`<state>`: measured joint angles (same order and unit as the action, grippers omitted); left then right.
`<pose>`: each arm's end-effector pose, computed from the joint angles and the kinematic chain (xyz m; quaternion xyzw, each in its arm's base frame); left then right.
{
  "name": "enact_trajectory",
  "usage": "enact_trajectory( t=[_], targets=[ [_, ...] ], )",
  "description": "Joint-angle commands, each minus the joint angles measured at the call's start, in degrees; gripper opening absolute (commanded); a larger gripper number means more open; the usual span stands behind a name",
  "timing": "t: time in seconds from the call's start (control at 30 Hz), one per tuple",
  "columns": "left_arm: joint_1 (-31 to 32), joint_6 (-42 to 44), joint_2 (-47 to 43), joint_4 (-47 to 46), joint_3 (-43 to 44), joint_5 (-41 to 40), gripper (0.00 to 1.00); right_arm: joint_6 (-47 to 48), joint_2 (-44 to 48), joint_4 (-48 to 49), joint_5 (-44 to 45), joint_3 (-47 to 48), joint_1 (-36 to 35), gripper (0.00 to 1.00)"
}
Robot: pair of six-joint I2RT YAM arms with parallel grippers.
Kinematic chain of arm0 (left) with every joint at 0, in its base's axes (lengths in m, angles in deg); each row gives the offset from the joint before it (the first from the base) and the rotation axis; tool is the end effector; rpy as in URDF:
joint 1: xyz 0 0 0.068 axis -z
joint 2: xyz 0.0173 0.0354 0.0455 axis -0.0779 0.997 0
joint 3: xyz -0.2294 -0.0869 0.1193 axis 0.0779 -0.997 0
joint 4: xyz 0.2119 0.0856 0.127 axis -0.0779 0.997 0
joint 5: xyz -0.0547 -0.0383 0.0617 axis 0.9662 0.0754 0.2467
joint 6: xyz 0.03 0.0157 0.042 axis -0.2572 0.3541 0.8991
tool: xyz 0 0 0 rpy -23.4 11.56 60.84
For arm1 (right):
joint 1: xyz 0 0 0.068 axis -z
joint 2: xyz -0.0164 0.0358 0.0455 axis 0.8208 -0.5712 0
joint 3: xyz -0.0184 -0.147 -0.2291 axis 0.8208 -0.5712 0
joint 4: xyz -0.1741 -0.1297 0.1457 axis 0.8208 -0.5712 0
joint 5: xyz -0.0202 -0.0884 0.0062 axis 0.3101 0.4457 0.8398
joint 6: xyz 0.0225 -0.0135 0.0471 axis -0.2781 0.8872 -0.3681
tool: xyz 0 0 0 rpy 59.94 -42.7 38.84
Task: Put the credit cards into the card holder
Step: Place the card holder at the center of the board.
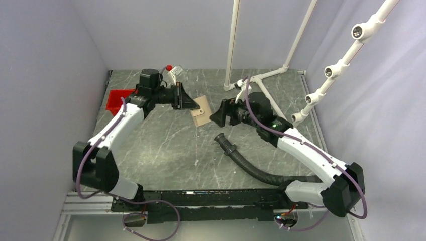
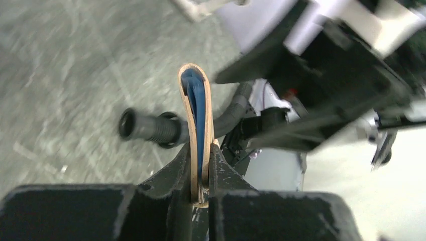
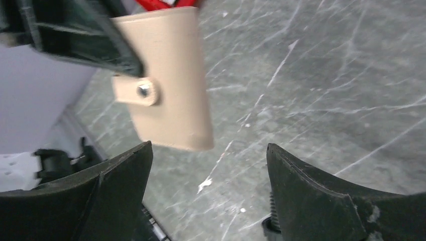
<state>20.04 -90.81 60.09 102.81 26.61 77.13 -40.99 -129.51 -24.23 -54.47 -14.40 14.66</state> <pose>0.3176 -0.1188 0.3128 0.1307 0.7963 -0.5386 0.2425 0.2108 0.1858 0.3247 -0.1584 0.8080 0.3421 0.4527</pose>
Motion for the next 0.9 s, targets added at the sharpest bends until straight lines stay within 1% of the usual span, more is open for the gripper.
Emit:
enact_trajectory(
  t=[0.0, 0.13, 0.2, 0.27, 0.3, 0.33, 0.37, 0.4, 0.43, 0.47, 0.5, 0.53, 0.57, 0.6, 0.63, 0.67, 0.7, 0.73, 0.77, 0.8, 0.83, 0.87],
  targets=[
    [2.63, 2.98, -5.5, -12.27, -3.14, 9.61, 0.0, -7.28, -1.19, -1.92, -25.15, 1.24, 5.59, 0.84],
    [4.29, 1.36, -6.4, -18.13, -4.57, 13.71, 0.0, -12.57, -1.7, 10.65, -35.35, -2.02, 8.99, 0.76],
    [4.7, 0.69, -6.74, -19.59, -5.01, 14.89, 0.0, -14.51, -1.58, 14.68, -37.84, -3.06, 9.83, 0.65],
    [4.96, 0.8, -7.04, -19.97, -5.01, 15.83, 0.0, -16.67, -1.52, 18.57, -41.14, -4.13, 10.69, 0.5],
    [5.07, 1.11, -7.14, -19.7, -4.98, 16.12, 0.0, -17.3, -1.35, 20.78, -42.51, -4.81, 11.0, 0.46],
    [5.2, 1.51, -7.22, -19.12, -4.82, 16.3, 0.0, -17.28, -1.02, 22.03, -43.71, -5.19, 11.41, 0.46],
    [5.37, 2.2, -7.16, -18.22, -4.42, 16.53, 0.0, -16.64, -0.69, 21.96, -44.41, -5.12, 11.92, 0.48],
    [5.49, 2.87, -7.01, -17.26, -4.05, 16.91, 0.0, -15.8, -0.36, 21.5, -44.79, -5.02, 12.35, 0.53],
    [5.66, 3.38, -6.95, -16.69, -3.76, 17.21, 0.0, -15.13, -0.04, 21.16, -45.16, -4.89, 12.81, 0.54],
    [5.76, 3.31, -6.95, -16.9, -3.74, 17.54, 0.0, -14.9, -0.04, 20.93, -45.55, -4.72, 13.16, 0.53],
    [5.92, 2.66, -6.97, -17.59, -3.98, 17.89, 0.0, -15.14, -0.4, 21.12, -46.09, -4.4, 13.4, 0.5],
    [6.07, 2.1, -6.98, -18.31, -4.13, 18.24, 0.0, -15.62, -1.01, 21.93, -46.87, -4.13, 13.44, 0.46],
    [6.27, 1.8, -7.04, -18.81, -4.2, 18.44, 0.0, -16.75, -1.75, 23.81, -47.89, -4.1, 13.44, 0.39],
    [6.45, 2.05, -7.21, -18.4, -4.09, 18.01, 0.0, -18.48, -2.38, 26.69, -48.81, -4.48, 13.44, 0.25],
    [6.56, 2.97, -7.5, -16.95, -3.68, 16.27, 0.0, -20.8, -2.82, 30.04, -49.27, -5.23, 13.45, 0.09],
    [6.57, 5.43, -7.88, -13.03, -2.77, 12.43, 0.14, -22.31, -3.11, 32.47, -48.93, -5.94, 13.44, 0.0],
    [6.58, 8.73, -8.64, -4.64, -0.67, 6.08, 0.49, -22.4, -3.03, 32.55, -46.91, -6.2, 13.49, 0.0],
    [6.58, 10.53, -9.0, -0.77, 0.52, -2.39, 0.68, -21.12, -2.49, 29.4, -42.48, -6.05, 13.46, 0.0],
    [6.58, 10.76, -9.34, 2.49, 1.13, -10.92, 0.89, -19.71, -1.5, 25.32, -35.15, -5.57, 13.33, 0.0],
    [6.41, 10.23, -9.24, 6.95, 1.99, -19.81, 0.97, -19.13, -0.69, 20.02, -26.5, -5.17, 12.72, 0.0],
    [6.34, 9.63, -9.02, 9.52, 2.65, -27.12, 0.98, -19.38, 0.05, 15.19, -16.58, -4.57, 11.71, 0.0],
    [6.38, 9.08, -8.86, 11.51, 3.38, -31.47, 0.96, -20.01, 0.48, 12.94, -9.08, -4.34, 10.27, 0.0]
  ],
)
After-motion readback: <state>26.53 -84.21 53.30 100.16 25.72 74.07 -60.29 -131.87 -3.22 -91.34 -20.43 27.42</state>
